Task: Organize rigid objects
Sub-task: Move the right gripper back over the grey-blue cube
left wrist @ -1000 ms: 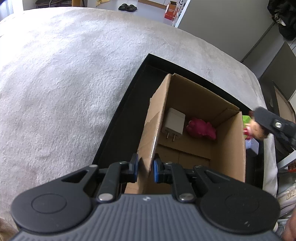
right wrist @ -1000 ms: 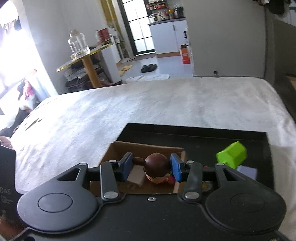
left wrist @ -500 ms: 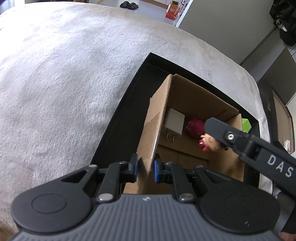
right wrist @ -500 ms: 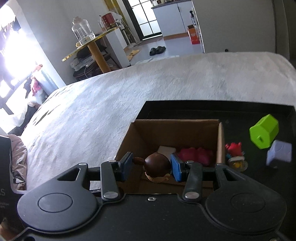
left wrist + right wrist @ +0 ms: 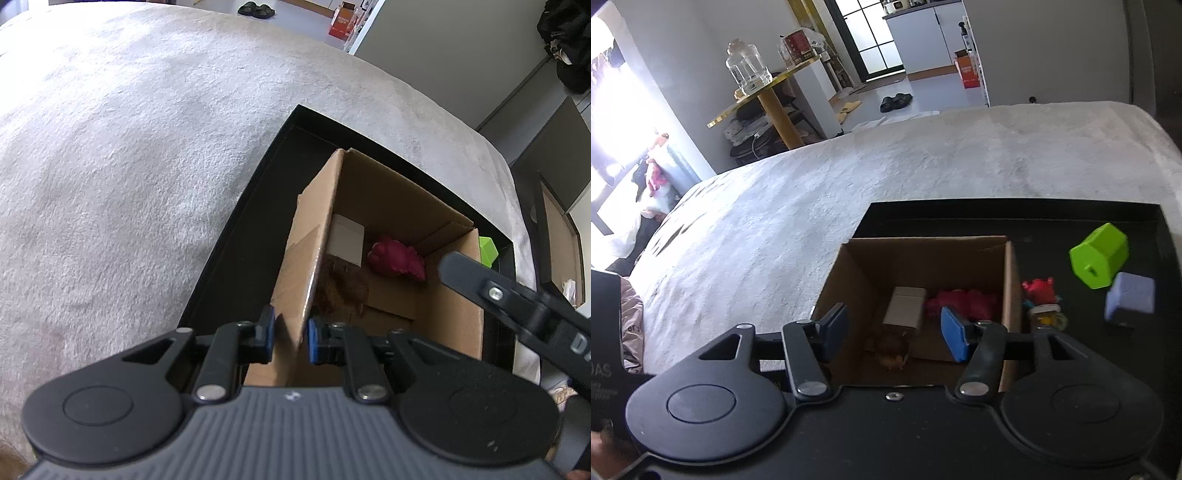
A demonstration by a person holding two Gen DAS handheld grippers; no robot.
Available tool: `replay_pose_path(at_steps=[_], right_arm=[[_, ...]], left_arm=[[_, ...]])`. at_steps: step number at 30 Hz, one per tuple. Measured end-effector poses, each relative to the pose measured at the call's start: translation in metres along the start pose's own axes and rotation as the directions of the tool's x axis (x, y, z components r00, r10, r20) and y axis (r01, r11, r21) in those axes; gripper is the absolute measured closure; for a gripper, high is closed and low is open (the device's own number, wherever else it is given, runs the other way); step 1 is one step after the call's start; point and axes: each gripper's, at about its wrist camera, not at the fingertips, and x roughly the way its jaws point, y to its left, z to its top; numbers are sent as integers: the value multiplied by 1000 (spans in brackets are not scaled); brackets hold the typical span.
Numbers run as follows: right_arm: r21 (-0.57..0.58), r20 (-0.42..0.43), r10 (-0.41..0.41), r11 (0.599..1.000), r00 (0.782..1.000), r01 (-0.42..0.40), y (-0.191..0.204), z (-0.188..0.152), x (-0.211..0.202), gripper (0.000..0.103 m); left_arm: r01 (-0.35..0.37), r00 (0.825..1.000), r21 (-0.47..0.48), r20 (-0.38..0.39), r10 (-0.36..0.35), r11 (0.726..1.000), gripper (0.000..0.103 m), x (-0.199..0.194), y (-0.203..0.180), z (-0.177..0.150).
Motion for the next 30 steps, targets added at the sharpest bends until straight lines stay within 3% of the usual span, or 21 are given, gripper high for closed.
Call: replay_pose_path(at_steps=[9,19,30], right_arm=[[-27,16,-67,997,998,68,-22,-4,-26,30],[-18,19,-136,991,991,136,-50,-12,-41,22],[13,25,-225,974,974,224,-76,-17,-45,21]], left_arm=[[-8,1000,5,-2,8,1000,87,0,-2,-1],[-18,1000,7,-5,18,1000,87,2,-2,-2],[-18,1000,18,5,18,1000,87,0,-3,-2]])
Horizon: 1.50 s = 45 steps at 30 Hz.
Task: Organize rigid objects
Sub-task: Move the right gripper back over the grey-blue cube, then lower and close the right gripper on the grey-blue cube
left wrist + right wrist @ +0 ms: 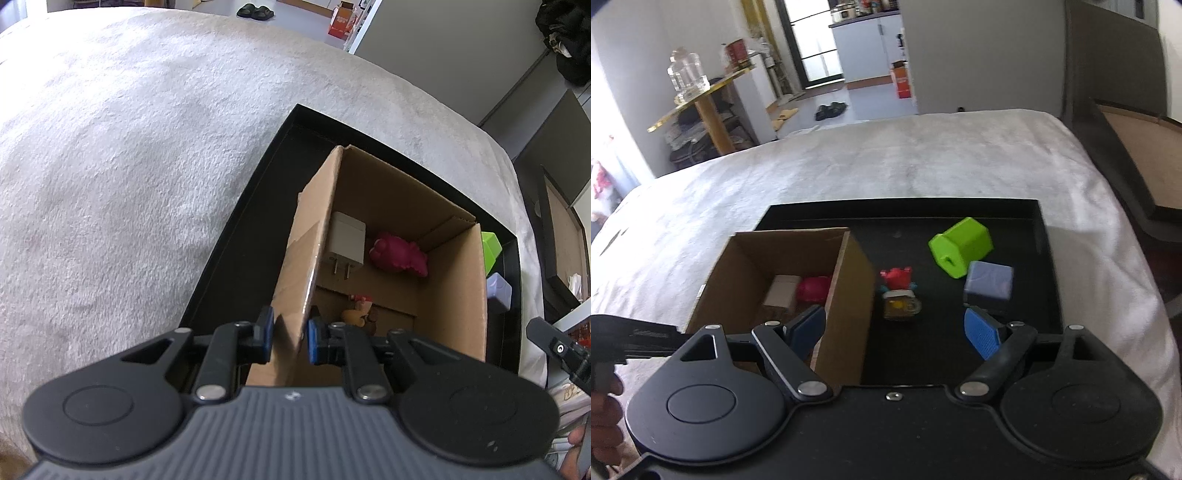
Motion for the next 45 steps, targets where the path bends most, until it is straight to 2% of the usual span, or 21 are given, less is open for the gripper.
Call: replay_pose_path(at_steps=[8,17,28,36,45], right_arm=[[26,-4,-82,996,997,82,-18,-4,5,20],[74,-36,-120,990,992,122,-40,-7,25,20],[101,-41,-133,985,990,136,-54,-5,54,20],[113,-45,-137,983,989,142,-58,2,69,20],[100,-66,-153,982,986,159,-62,5,91,20]], left_arm=[[-10,1000,12,7,10,1000,87,-1,-4,0],[-22,1000,14,14,21,1000,87,-1,-7,2],[-81,996,38,31,80,996,88,3,-12,2],[-145,988,111,70,138,983,88,2,-29,0],[-179,983,147,62,172,973,88,7,-37,-2]])
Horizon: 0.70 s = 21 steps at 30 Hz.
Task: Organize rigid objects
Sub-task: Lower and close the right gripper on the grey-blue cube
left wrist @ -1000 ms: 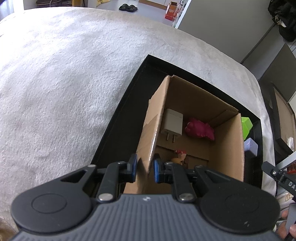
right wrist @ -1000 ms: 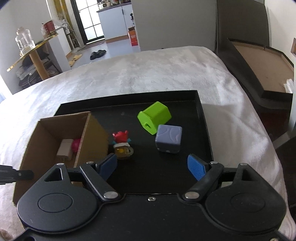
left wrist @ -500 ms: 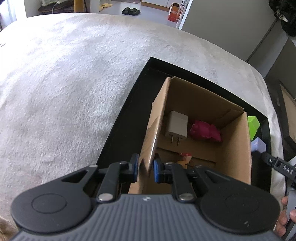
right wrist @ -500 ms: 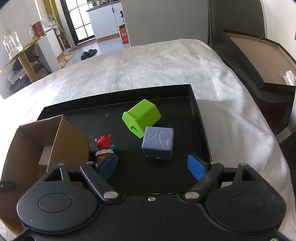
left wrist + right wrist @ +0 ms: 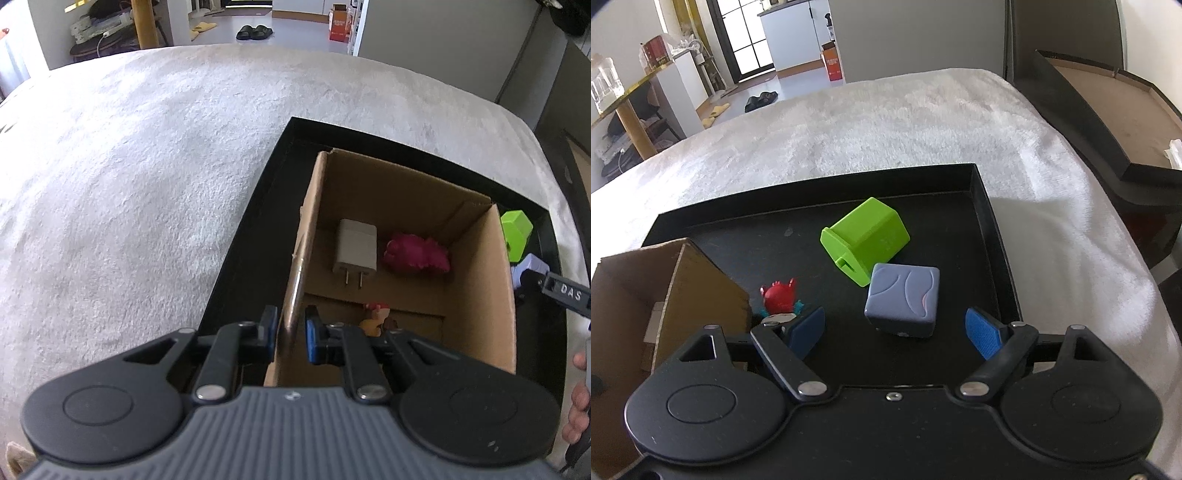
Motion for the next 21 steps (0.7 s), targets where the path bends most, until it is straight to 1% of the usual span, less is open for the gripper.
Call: replay_pose_path(at_steps=[7,9,11,13,14,15,17,21], right_arm=[[-10,-6,-43,999,999,43,0,4,17,20],[-12,-7,-58,998,998,58,0,4,23,21],[-9,-9,-65,998,998,65,-2,5,27,28],[-3,-18,-56,998,998,56,-4,4,29,55],[3,-24,-41,999,999,41,-5,4,30,58],[7,-22,-46,999,999,46,-6,3,29,58],[6,-19,-55,998,998,55,-8,0,26,59],[19,-26,-42,999,999,42,-12,-8,19,59]], left_arm=[[-22,1000,14,-12,22,1000,88,6,-3,-1],[-26,1000,16,-11,26,1000,88,7,-3,-1],[-31,999,20,-6,32,999,88,7,-5,0],[-34,999,20,-6,34,999,88,7,-5,0],[-39,999,19,-6,39,999,88,7,-5,0],[-43,999,19,-5,43,999,88,7,-6,0],[-49,999,18,-3,49,999,88,8,-6,0],[-51,999,13,-1,51,999,88,7,-7,0]])
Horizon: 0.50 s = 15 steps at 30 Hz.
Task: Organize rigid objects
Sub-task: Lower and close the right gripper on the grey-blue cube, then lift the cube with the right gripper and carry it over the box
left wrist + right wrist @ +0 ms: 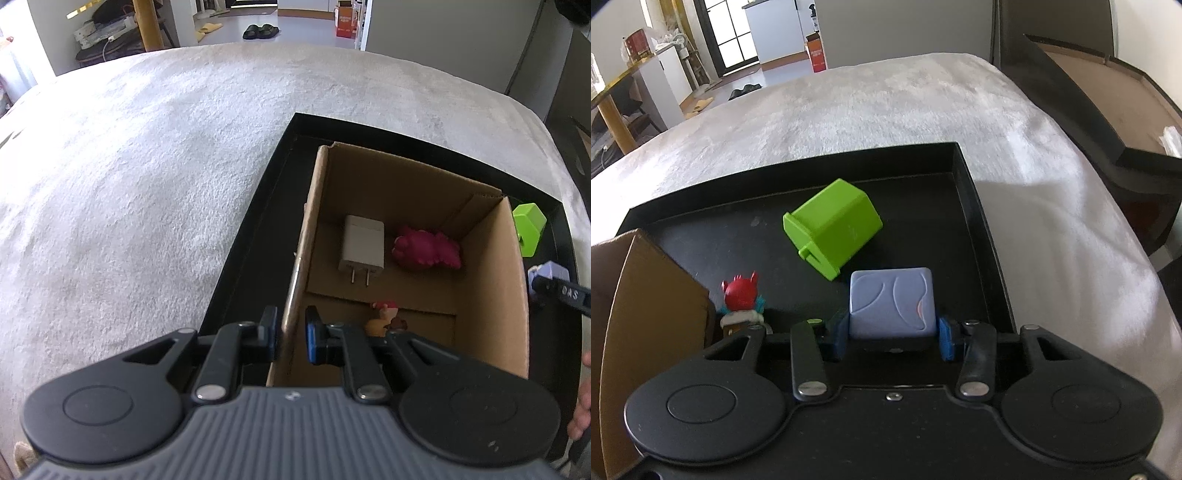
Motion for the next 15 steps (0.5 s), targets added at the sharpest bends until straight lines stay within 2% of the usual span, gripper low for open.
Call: replay_pose_path(at_steps=[15], right_arm=[[36,1,26,999,1000,-26,-9,-29,-35,60]], left_arm=[[16,1000,-9,19,-16,1000,88,-7,3,-2]])
